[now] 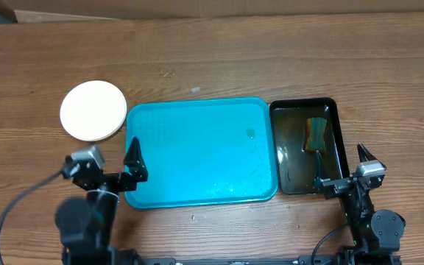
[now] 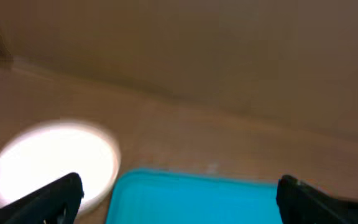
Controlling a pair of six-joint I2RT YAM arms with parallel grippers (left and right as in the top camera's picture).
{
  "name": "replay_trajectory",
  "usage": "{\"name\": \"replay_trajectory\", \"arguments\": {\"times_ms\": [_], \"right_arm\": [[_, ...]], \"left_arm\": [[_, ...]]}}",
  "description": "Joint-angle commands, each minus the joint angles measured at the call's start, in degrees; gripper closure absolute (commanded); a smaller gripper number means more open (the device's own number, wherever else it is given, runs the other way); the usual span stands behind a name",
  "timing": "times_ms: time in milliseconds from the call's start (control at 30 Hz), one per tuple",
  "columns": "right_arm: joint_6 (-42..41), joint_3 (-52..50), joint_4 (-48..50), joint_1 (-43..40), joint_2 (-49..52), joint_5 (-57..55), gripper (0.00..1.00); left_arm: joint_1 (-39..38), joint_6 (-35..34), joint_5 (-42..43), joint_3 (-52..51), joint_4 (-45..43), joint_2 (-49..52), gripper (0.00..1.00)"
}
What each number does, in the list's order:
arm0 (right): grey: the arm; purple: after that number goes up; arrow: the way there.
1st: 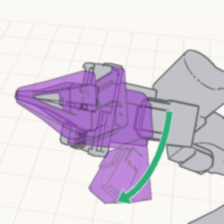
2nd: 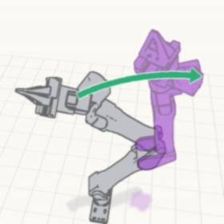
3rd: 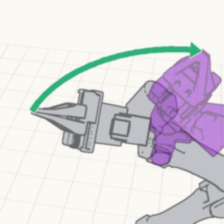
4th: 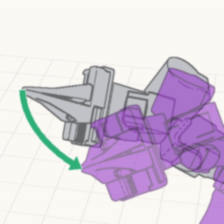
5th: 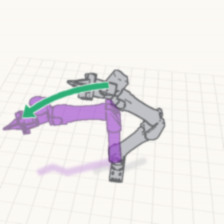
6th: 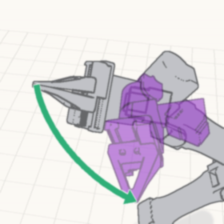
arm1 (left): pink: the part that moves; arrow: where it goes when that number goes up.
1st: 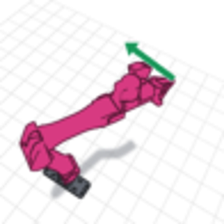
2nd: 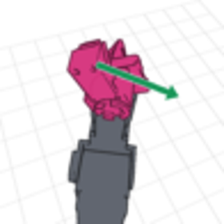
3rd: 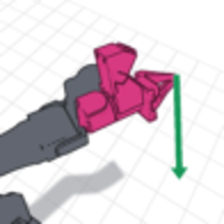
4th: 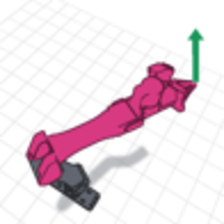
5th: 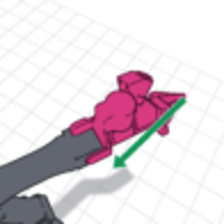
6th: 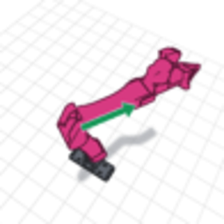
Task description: Clean dirty plates on tray and stack at the side
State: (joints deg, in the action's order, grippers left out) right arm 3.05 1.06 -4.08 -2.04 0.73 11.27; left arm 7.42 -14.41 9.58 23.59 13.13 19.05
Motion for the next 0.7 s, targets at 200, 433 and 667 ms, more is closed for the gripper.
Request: {"name": "replay_trajectory", "arguments": {"times_ms": [200, 433, 667], "right_arm": [[0.4, -0.6, 0.3, 0.5, -0.6, 0.2, 0.0], [0.4, -0.6, 0.3, 0.5, -0.6, 0.2, 0.0], [0.4, -0.6, 0.3, 0.5, -0.6, 0.2, 0.0]], "left_arm": [[-3.6, 0.9, -3.9, -16.5, -29.2, -16.5, 0.01], [-3.7, 0.9, -4.1, -21.4, -29.9, -18.8, 0.0], [-4.0, 1.2, -4.3, -23.3, -21.3, -18.8, 0.0]]}}
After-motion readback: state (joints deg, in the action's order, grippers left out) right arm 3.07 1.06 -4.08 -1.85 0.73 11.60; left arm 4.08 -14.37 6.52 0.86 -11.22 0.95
